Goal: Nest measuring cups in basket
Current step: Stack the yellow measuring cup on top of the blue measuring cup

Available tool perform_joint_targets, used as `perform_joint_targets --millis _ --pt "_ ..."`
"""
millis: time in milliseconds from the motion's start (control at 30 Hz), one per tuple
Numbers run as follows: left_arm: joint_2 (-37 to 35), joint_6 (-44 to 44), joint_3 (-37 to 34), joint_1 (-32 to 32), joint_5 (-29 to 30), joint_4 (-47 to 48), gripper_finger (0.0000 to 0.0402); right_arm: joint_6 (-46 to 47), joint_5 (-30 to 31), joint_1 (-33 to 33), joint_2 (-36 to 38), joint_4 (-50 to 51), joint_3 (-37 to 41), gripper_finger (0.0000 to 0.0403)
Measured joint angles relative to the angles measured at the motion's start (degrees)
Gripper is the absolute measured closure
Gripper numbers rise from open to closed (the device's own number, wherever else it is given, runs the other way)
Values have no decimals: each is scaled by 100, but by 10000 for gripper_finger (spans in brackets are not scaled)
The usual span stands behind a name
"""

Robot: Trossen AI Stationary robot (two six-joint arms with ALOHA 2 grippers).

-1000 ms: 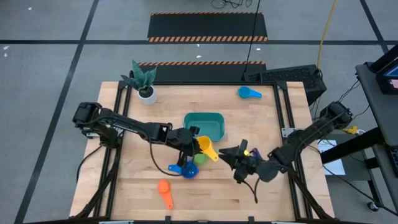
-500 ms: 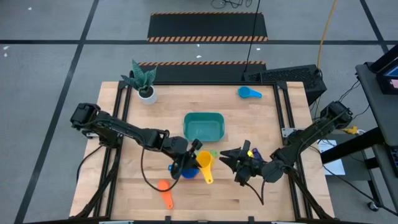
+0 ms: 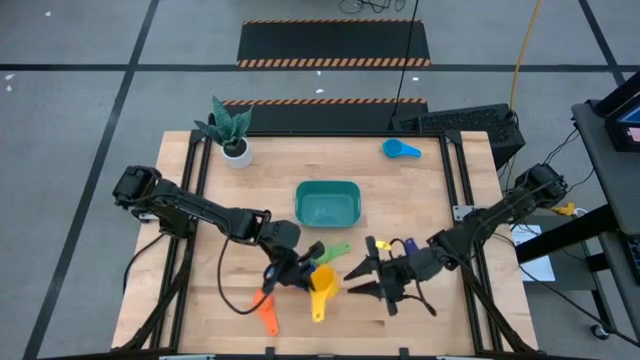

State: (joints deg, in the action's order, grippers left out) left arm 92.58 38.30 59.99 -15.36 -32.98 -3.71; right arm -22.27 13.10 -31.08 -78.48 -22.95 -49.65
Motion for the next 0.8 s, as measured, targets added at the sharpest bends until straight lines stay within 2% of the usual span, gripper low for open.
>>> perform_joint_targets --millis 133,300,400,533,667,800 --pt "0 259 0 -41 -479 -141 394 345 -460 96 0 -114 0 266" --pt "0 394 0 -55 -485 -477 383 820 -897 324 -104 -615 0 266" --pt "0 621 0 -55 -571 -566 384 1089 -1537 506 -284 -892 0 266" --pt "0 950 0 -52 -975 -564 394 1156 -2038 671 -606 -1686 0 266" --pt "0 1321 0 -48 -1349 -645 384 1392 -2623 856 -906 -2388 0 266" --pt "2 1769 0 -48 -2184 -841 391 1505 -2977 934 -1076 -2616 0 266"
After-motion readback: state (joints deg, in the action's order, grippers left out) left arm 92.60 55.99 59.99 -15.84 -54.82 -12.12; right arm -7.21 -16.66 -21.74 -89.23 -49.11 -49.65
